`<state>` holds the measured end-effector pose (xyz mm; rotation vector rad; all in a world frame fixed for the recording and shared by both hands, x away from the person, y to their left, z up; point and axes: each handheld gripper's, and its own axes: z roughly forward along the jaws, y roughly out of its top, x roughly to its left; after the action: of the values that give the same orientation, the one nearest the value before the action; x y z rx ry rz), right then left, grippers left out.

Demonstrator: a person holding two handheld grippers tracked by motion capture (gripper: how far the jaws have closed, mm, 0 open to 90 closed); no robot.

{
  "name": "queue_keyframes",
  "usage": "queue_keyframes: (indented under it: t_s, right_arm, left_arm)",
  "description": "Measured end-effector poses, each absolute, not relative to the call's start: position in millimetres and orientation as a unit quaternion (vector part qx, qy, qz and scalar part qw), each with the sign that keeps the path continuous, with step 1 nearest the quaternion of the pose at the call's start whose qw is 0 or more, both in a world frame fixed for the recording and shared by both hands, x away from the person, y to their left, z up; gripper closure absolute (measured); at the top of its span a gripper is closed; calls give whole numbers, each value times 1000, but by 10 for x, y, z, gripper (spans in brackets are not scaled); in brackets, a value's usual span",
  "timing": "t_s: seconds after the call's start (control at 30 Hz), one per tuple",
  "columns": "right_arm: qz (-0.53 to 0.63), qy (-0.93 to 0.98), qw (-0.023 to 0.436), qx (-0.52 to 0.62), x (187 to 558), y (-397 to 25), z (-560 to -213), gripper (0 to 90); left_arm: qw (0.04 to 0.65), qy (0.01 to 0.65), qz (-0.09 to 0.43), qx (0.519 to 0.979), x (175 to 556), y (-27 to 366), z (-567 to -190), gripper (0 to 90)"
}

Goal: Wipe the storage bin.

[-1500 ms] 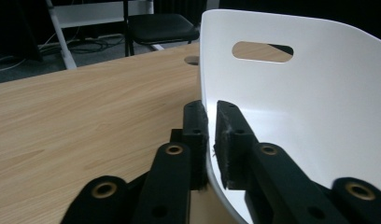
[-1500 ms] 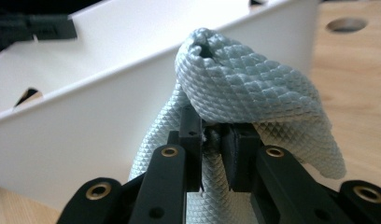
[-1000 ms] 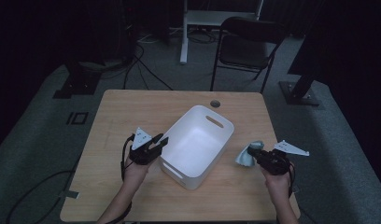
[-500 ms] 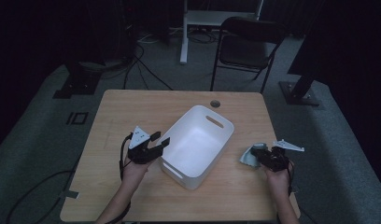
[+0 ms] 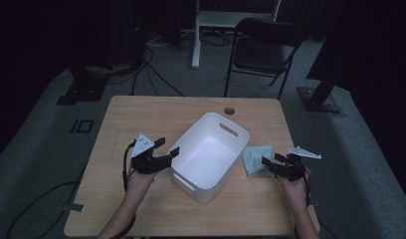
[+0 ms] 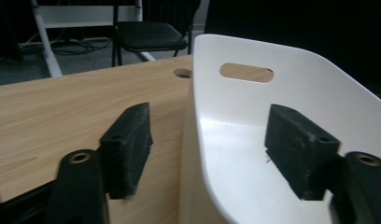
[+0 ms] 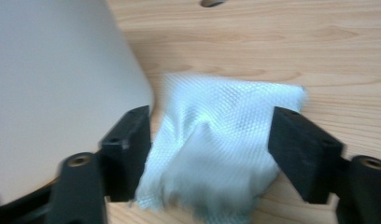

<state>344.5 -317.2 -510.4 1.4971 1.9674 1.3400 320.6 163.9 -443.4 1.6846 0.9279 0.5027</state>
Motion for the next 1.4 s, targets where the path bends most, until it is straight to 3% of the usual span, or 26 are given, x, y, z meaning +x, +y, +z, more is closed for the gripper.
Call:
queue_keyframes:
  t_s: [0.2,0.37,0.87,0.97,1.1,1.4]
  right_arm:
    - [480,698,159,506,3370,-3123,-5101,261]
    - [476,706,164,499,3326,-3095,-5080,261]
    - [475,716,158,487,3228,-3029,-5160,260]
    - [479,716,156,482,3210,-3014,-5198,212]
    - [479,719,161,477,3184,-2985,-5256,201]
    - [475,724,155,475,3157,-2983,-5332,164]
  left_arm:
    - [547,408,214,699,3197,1769,-4444,195]
    - [546,413,215,697,3169,1885,-4486,172]
    - [543,431,230,683,3037,2206,-4660,172]
    - [536,436,233,684,3004,2249,-4726,172]
    - [513,447,282,676,2910,2273,-4821,173]
    - [490,471,262,685,2846,2406,-5023,173]
